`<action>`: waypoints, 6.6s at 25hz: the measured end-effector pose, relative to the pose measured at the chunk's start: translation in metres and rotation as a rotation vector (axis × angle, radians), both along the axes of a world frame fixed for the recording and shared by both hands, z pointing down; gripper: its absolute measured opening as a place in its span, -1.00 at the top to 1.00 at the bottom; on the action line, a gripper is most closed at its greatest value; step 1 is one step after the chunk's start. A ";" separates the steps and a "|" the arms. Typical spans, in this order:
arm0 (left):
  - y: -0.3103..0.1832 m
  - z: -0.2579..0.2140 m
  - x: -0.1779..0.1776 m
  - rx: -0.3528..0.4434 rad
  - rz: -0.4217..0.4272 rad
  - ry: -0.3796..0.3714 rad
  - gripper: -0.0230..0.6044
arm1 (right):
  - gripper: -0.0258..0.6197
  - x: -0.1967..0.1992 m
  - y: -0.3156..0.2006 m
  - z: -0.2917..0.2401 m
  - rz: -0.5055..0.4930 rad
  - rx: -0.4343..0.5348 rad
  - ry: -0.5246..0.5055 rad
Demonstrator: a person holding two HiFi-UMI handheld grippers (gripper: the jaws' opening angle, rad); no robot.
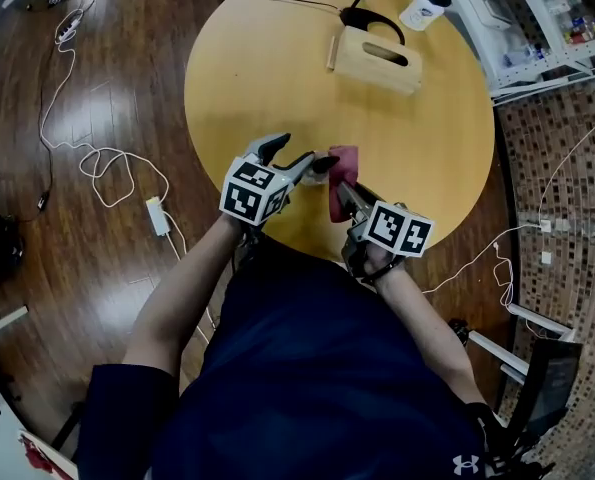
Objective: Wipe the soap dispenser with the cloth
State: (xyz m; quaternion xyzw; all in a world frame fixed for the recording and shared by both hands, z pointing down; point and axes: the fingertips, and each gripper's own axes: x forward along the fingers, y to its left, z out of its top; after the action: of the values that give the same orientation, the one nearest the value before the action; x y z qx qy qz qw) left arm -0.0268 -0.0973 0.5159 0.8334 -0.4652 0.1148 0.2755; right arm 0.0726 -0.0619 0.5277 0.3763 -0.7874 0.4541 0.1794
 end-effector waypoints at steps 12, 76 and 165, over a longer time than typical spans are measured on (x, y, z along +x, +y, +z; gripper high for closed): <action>0.034 0.020 0.025 -0.062 0.041 -0.020 0.42 | 0.62 -0.012 -0.041 0.012 -0.039 0.050 0.110; 0.036 0.050 0.061 0.038 0.417 -0.548 -0.04 | 0.63 -0.006 -0.004 0.015 -0.216 -0.046 0.058; 0.034 0.058 0.058 0.067 0.771 -0.554 0.09 | 0.64 -0.002 -0.045 0.016 -0.175 -0.058 0.033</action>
State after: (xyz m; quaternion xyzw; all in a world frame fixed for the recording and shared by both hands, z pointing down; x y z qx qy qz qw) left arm 0.0312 -0.0636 0.5741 0.8916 -0.1814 0.4117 0.0513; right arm 0.0710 -0.1065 0.5434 0.3081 -0.8007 0.4532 0.2419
